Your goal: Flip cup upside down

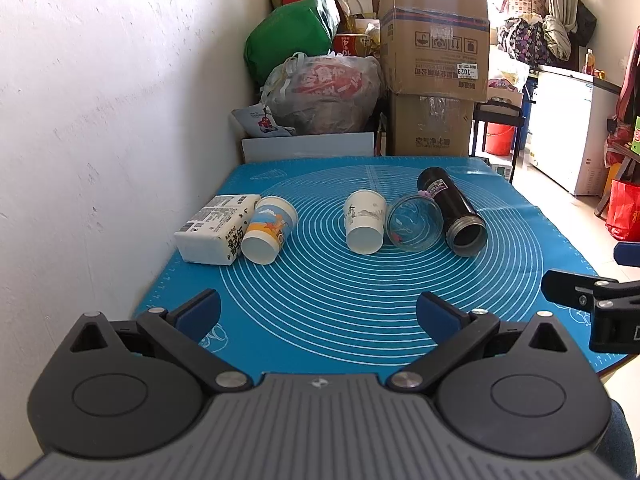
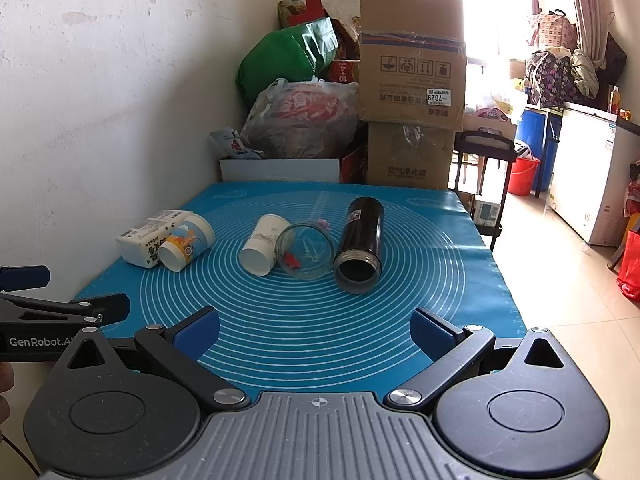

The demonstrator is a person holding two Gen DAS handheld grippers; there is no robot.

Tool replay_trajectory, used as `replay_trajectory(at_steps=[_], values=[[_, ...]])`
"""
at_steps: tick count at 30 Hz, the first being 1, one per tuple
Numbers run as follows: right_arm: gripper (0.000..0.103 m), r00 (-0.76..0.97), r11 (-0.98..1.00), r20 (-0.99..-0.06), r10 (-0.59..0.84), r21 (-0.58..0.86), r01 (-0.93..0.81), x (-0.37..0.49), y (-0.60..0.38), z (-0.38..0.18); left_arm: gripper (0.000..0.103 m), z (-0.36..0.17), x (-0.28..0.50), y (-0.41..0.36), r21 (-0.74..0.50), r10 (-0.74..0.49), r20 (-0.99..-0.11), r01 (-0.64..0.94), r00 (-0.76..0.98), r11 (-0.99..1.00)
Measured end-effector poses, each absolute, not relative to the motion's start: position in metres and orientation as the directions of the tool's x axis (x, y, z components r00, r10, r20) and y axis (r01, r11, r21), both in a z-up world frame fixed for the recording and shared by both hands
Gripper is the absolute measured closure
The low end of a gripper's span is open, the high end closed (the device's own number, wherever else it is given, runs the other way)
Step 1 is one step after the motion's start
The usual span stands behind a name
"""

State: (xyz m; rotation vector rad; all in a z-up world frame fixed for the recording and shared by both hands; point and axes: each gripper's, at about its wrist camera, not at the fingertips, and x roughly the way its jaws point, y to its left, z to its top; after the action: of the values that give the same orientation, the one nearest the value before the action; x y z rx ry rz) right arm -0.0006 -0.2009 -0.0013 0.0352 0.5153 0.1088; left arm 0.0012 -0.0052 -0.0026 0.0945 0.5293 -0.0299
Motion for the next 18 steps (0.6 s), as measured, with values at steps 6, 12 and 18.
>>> replay_trajectory(at_steps=[6,12,18], values=[[0.000,0.862,0.993,-0.493,0.116,0.059,-0.100,-0.0010,-0.2013,-0.0028,0.001,-0.0026,0.0026,-0.0057,0.083,-0.004,-0.505,0.054,0.863,0.995],[0.000,0.862,0.993,-0.494,0.115,0.061,-0.098,-0.0006,-0.2010,-0.0029,0.001,-0.0032,0.0027,-0.0065,0.084,-0.006,-0.504,0.057,0.864,0.995],[0.000,0.862,0.993,-0.494,0.115,0.060,-0.098,-0.0004,-0.2004,-0.0032,0.001,-0.0034,0.0024,-0.0064,0.084,-0.006,-0.504,0.056,0.864,0.995]])
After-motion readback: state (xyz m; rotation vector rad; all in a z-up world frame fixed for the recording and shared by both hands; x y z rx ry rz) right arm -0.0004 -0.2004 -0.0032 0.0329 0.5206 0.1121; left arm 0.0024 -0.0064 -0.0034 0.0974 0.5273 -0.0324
